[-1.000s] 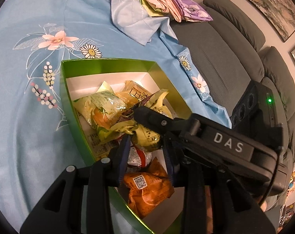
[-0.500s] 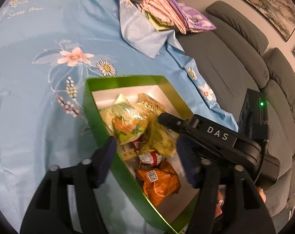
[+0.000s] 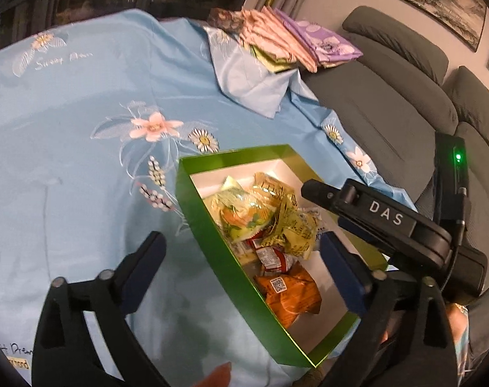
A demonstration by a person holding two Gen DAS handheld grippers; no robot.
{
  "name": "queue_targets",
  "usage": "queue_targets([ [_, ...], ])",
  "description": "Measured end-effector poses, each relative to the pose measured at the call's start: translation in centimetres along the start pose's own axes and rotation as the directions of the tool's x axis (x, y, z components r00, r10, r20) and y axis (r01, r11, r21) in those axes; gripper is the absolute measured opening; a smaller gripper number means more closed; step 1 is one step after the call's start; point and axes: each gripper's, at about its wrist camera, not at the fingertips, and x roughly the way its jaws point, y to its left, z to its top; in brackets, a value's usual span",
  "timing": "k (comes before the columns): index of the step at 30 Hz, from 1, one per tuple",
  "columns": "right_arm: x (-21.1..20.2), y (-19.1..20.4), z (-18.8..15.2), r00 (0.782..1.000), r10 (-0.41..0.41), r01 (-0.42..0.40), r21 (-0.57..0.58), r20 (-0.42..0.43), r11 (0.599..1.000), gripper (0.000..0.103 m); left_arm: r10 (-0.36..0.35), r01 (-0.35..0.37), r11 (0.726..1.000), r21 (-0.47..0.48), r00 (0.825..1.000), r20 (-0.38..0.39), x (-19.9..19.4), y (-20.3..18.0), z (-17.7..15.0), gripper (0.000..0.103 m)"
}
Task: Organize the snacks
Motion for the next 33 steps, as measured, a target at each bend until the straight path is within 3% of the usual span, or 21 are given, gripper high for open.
queue_targets([
  [8, -2.8, 1.2, -0.2, 0.997, 0.001, 0.002, -0.034, 0.075, 0.999, 0.093, 0.004, -0.005, 1.0, 0.023, 1.0, 0.025, -1.6, -0.4, 0.1, 0.1],
  [19, -5.3, 1.4, -0.3, 0.991, -0.023, 0.03, -0.046, 0.133, 0.998, 0.095, 0.016, -0.017, 0.999, 0.045, 1.0, 0.022, -2.1, -0.8, 0.0, 0.102],
  [33, -3.9, 1.0, -0.4, 0.995, -0.061, 0.065, -0.046, 0.081, 0.997, 0.095, -0.002, 0.002, 1.0, 0.017, 0.999, -0.038, -0.7, -0.6, -0.3, 0.102],
])
